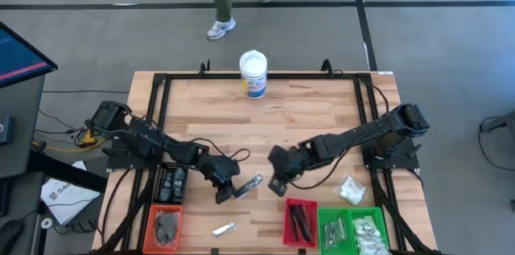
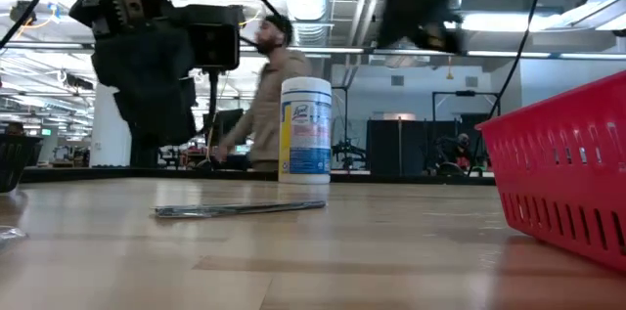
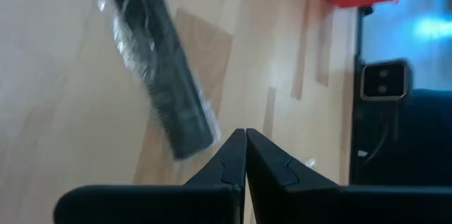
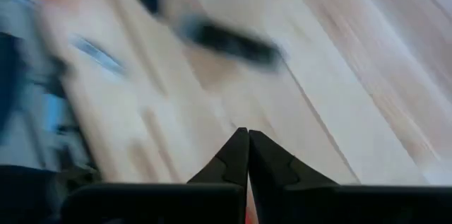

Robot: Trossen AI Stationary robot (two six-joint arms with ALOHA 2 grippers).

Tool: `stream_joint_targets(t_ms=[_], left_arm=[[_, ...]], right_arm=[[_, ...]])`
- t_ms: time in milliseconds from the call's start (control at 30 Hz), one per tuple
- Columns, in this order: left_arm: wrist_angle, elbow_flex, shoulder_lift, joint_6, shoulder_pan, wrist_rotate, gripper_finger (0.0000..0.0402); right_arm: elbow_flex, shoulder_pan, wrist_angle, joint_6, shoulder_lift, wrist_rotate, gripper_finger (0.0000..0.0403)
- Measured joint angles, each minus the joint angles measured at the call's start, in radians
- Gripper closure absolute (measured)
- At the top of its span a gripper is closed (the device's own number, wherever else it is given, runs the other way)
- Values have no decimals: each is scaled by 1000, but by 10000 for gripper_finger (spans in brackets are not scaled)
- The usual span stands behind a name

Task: Pick & Place Travel size toiletries
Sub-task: Put the white cotton pack into the right green bin

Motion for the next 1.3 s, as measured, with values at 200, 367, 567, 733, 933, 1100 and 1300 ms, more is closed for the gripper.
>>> stream_joint_targets(t_ms=[200, 367, 567, 733, 933, 1100, 1300], left_arm=[[18, 1, -8, 1, 0, -38, 400], [25, 1, -12, 1, 0, -45, 400], [30, 1, -12, 1, 0, -48, 400], [33, 1, -12, 0, 0, -48, 400], [42, 1, -12, -2, 0, -47, 400], [46, 1, -12, -1, 0, -44, 400], [47, 1, -12, -1, 8, -44, 400]], right_arm=[[0, 47, -320, 114, 0, -4, 401], [0, 87, -526, 187, 0, -5, 402], [-46, 121, -582, 240, -2, -65, 402], [-173, 180, -468, 367, -53, -163, 403], [-309, 262, -438, 625, -195, -189, 403], [-435, 339, -429, 810, -312, -213, 403], [-576, 386, -349, 933, -381, -217, 403]])
